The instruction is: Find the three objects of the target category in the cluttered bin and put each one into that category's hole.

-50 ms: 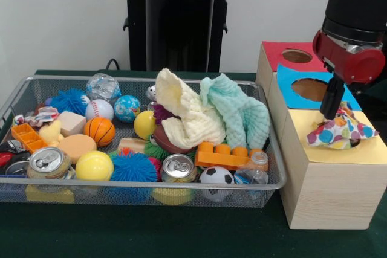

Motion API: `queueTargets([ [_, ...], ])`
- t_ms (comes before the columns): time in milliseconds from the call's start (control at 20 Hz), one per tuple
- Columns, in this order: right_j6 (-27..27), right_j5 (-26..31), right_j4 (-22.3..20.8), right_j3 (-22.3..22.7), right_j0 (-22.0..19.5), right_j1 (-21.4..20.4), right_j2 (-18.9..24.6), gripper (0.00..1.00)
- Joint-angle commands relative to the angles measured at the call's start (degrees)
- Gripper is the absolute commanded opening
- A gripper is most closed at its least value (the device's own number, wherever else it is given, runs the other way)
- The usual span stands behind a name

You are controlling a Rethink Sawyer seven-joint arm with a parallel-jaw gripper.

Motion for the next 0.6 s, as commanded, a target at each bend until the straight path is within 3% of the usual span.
queueTargets([
  [50,4.16,-0.01,-0.76,5.99,-1.98,-1.92,6.25,0.0],
  [600,4.73,0.67,-1.5,5.01,-1.83,-2.38,5.49,0.0],
])
